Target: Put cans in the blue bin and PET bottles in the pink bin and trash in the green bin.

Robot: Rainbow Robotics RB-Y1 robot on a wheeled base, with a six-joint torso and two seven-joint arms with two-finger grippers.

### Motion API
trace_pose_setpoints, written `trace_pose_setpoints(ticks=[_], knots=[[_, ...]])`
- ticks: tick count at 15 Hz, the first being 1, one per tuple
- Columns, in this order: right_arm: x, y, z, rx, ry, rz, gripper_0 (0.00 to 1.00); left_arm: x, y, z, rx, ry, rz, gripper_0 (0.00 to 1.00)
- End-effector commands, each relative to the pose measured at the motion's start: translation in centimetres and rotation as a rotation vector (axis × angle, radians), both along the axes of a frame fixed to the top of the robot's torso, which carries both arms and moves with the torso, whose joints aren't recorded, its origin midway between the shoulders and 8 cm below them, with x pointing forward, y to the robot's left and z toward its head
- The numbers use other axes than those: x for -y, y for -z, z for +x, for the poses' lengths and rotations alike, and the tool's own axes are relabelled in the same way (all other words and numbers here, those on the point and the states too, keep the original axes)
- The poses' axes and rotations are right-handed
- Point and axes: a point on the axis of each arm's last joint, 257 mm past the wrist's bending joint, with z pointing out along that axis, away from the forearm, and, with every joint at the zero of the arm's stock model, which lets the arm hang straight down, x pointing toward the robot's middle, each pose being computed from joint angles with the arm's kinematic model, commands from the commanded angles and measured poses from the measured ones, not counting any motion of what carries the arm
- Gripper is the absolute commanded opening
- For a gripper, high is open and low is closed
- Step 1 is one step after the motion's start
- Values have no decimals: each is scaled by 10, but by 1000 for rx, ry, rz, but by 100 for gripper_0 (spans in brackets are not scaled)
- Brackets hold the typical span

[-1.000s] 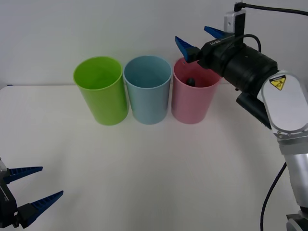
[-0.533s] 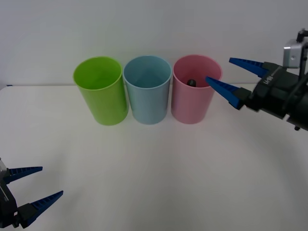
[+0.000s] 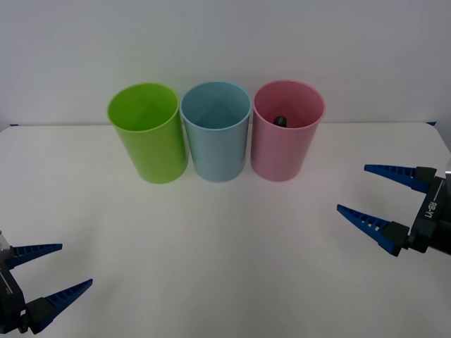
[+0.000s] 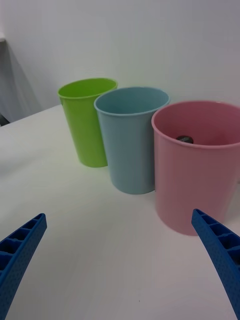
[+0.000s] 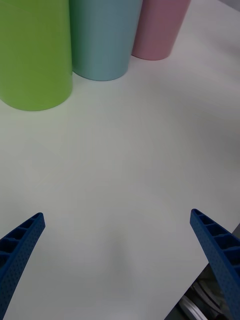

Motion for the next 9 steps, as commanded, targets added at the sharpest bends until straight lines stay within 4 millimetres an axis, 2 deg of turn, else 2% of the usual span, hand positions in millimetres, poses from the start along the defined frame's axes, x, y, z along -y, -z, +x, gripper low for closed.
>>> trace_pose_setpoints(ticks=[1, 4, 9], knots=[[17, 28, -14, -21, -39, -51, 100, 0, 0, 0, 0, 0, 0, 100], [28, 45, -24, -38, -60, -80, 100, 0, 0, 0, 0, 0, 0, 100], [34, 64, -36, -80, -55, -97, 100, 0, 0, 0, 0, 0, 0, 100]])
